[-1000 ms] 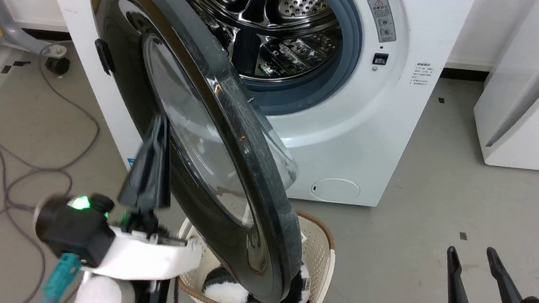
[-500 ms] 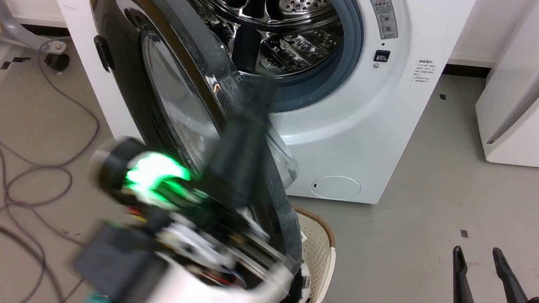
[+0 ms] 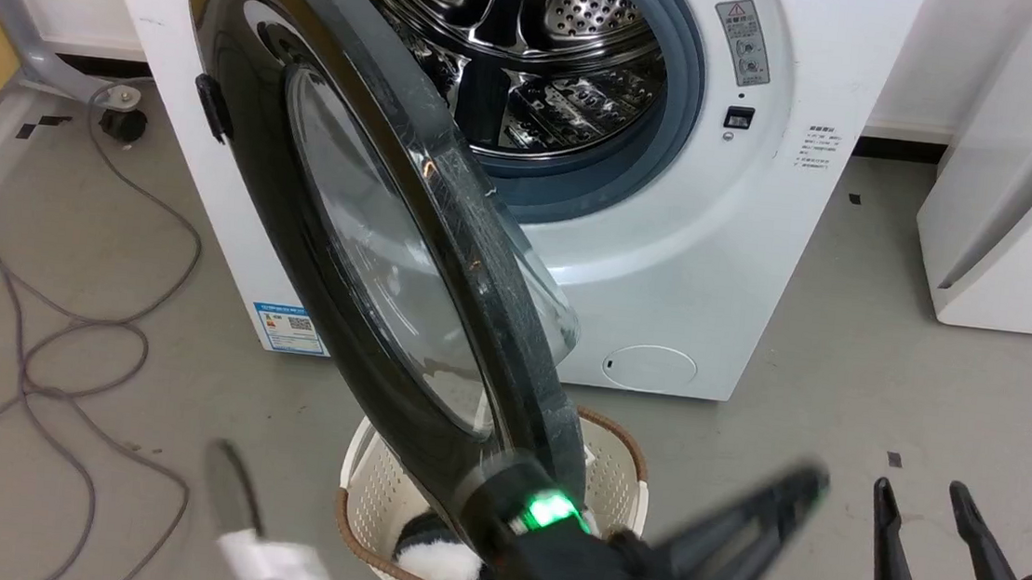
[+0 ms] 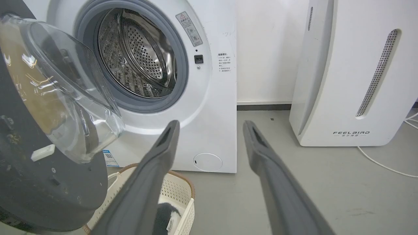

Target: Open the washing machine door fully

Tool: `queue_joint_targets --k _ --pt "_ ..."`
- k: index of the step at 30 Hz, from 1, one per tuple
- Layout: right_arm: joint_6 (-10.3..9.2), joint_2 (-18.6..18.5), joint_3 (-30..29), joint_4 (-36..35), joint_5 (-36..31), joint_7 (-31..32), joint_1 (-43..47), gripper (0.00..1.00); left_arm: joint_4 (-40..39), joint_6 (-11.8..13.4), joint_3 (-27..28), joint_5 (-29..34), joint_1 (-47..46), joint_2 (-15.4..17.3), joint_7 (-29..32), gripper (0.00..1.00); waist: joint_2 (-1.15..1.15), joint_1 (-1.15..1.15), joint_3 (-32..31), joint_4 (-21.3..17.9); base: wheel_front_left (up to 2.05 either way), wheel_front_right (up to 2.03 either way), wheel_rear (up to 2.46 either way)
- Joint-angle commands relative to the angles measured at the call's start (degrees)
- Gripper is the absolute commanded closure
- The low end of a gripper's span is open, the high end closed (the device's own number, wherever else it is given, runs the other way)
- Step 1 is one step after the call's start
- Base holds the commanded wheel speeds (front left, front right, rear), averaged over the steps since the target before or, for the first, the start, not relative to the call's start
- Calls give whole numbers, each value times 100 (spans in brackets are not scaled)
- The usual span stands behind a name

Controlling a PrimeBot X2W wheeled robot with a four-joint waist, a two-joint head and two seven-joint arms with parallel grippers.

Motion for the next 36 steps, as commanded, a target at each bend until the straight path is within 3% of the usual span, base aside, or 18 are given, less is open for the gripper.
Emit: queue_joint_targets --k 1,9,18,27,36 --pt "3 26 0 -21 9 23 79 0 127 -32 -102 -63 124 54 137 100 0 0 3 3 0 0 0" --pt "3 26 41 -15 10 43 41 0 1437 56 -316 -59 172 74 360 100 0 0 28 -36 0 0 0" --pt "3 26 29 18 34 61 35 0 2793 536 -104 -110 -432 0 -163 100 0 0 40 -92 0 0 0" --pt "3 26 43 65 70 55 22 0 3384 1004 -191 -647 -879 -8 -701 100 0 0 31 -117 0 0 0" --pt "3 26 29 116 124 35 25 0 3729 1299 -190 -879 -930 -9 -854 100 0 0 -6 -67 0 0 0"
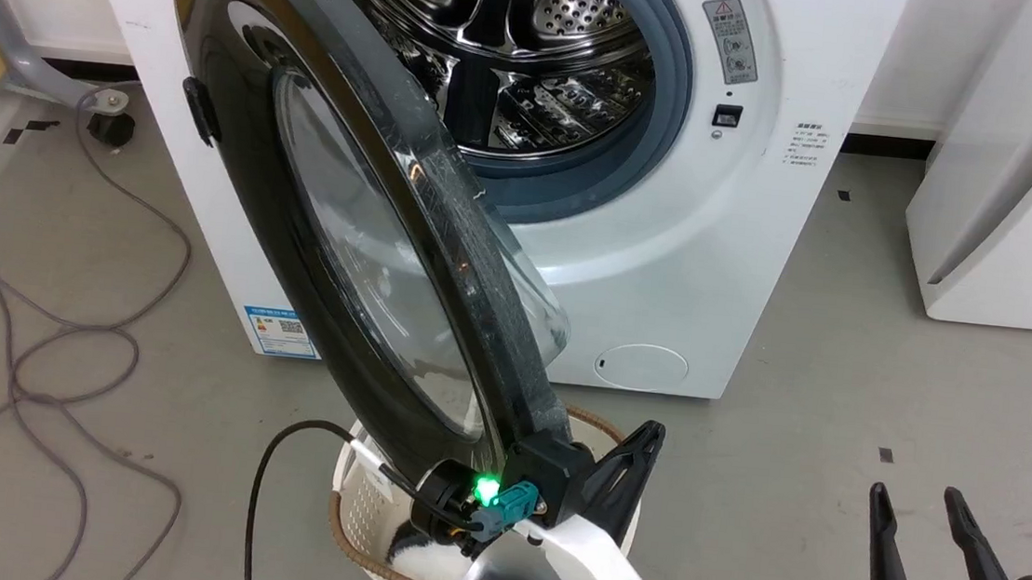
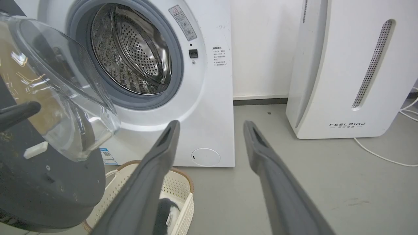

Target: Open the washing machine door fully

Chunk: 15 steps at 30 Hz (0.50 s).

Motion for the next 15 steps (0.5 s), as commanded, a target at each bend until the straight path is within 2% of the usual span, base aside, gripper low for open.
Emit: queue_joint_targets --k 1,7,15 --pt "3 26 5 18 50 -25 19 0 61 73 69 -28 -32 52 -35 100 0 0 -12 3 0 0 0" --pt "3 26 -11 40 73 -30 83 0 -78 301 174 -68 163 176 -23 100 0 0 -93 45 0 0 0" --pt "3 26 2 42 126 -37 129 0 -793 675 313 -92 598 552 129 100 0 0 -129 138 0 0 0"
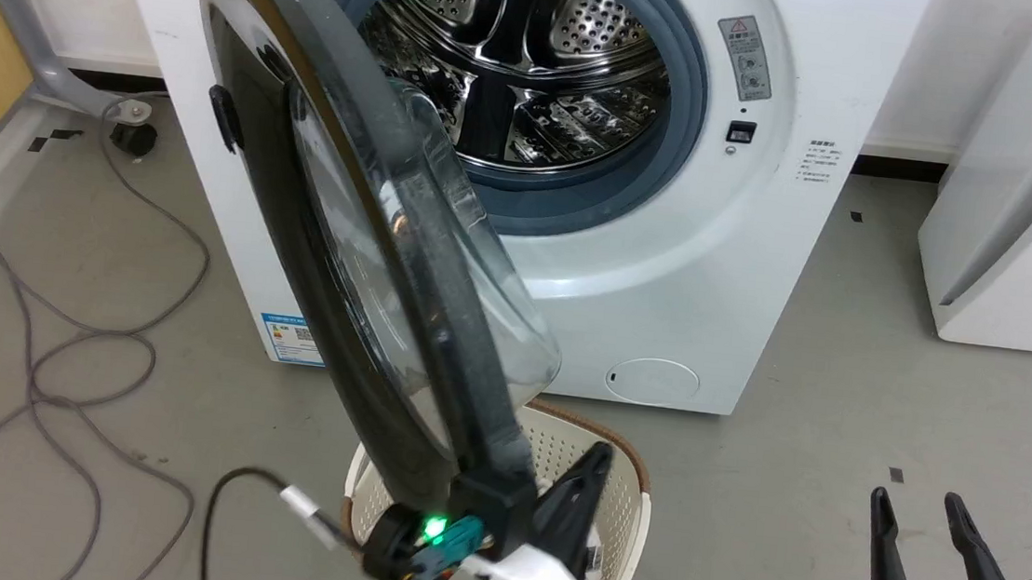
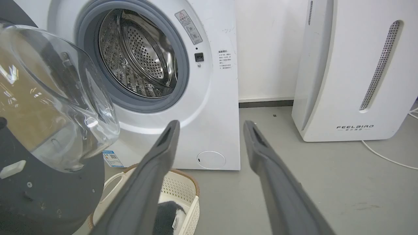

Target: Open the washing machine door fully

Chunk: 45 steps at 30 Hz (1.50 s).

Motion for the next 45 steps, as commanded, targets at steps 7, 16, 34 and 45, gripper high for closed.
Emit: queue_joint_targets --k 7,16,34,45 --pt "3 26 -9 13 40 -21 166 0 -820 533 298 43 529 552 132 100 0 0 -22 108 0 0 0" --pt "3 26 -6 42 46 -1 191 0 -1961 1029 364 225 1030 978 333 100 0 0 -28 443 0 0 0" --pt "3 26 -121 37 55 -13 205 0 -2790 1747 819 393 1635 1538 406 100 0 0 24 1199 0 0 0" --pt "3 26 -116 -33 31 7 119 0 -2466 1787 1748 61 1749 1966 46 100 0 0 169 1323 0 0 0"
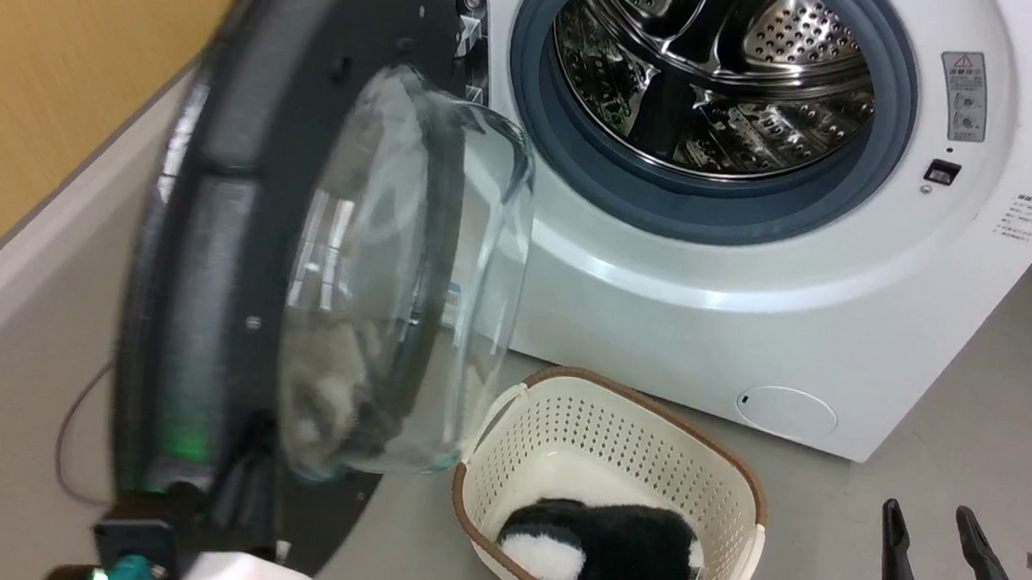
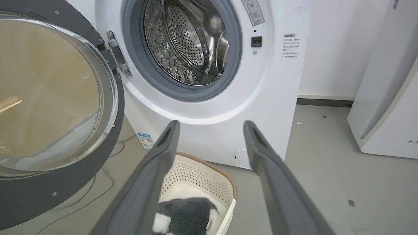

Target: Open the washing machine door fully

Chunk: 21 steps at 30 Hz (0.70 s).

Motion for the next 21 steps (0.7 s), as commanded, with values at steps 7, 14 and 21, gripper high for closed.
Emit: queue_joint_targets --k 7,14,21 --pt "3 19 -9 -59 -13 21 -46 0 582 -297 886 -559 15 316 -400 100 0 0 86 -85 0 0 0" --pt "3 19 -33 -74 -2 31 -81 0 1315 -821 1673 -1124 -81 495 -817 100 0 0 220 -167 0 0 0" --pt "3 19 -36 -141 -57 81 -198 0 2252 -1380 2224 -1412 -543 630 -1029 100 0 0 409 -215 0 0 0"
